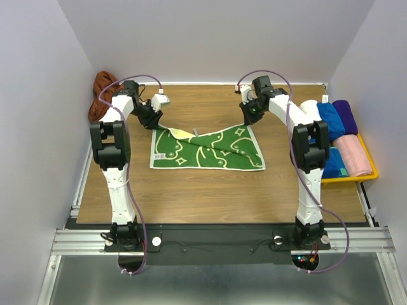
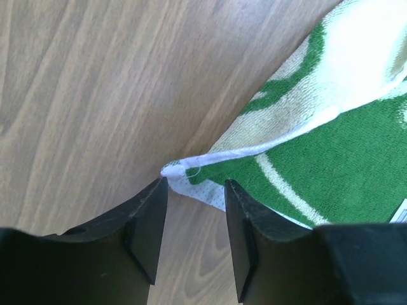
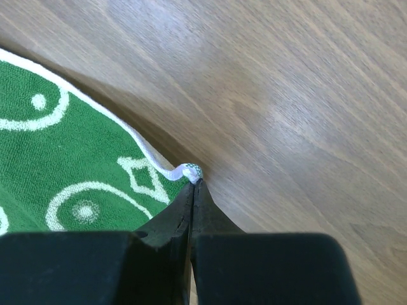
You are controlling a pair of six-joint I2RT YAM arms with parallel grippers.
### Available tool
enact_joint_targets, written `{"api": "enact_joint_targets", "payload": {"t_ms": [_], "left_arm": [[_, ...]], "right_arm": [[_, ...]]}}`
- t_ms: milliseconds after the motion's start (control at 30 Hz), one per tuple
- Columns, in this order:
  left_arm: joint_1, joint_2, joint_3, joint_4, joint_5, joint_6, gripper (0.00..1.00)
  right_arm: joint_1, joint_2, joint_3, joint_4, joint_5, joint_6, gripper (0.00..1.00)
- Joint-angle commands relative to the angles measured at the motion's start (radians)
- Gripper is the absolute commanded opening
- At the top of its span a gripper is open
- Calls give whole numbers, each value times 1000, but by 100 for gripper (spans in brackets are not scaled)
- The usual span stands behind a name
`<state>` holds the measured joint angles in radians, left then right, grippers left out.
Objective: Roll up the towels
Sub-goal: Flatten the towel
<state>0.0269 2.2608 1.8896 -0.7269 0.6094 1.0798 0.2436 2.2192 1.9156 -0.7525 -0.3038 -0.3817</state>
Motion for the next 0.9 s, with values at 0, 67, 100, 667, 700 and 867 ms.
{"api": "enact_joint_targets", "payload": {"t_ms": [0,67,100,667,700,867], "left_arm": [[13,-10,51,-31,36,17,52],[13,-6,52,-29,33,19,50],[13,-1,55,-32,36,20,45],[11,65,112,-20,41,34,56],[11,66,112,-20,41,35,56],[13,77,112,-25,64,38,47]], "right_arm": [[-9,-64,3,4,5,-5,1],[-12,-64,2,4,3,-3,1],[-12,-62,2,4,3,-3,1],[-26,-58,2,2,-4,1,1],[-26,-58,2,4,-4,3,1],[-26,-55,3,4,-6,4,1]]}}
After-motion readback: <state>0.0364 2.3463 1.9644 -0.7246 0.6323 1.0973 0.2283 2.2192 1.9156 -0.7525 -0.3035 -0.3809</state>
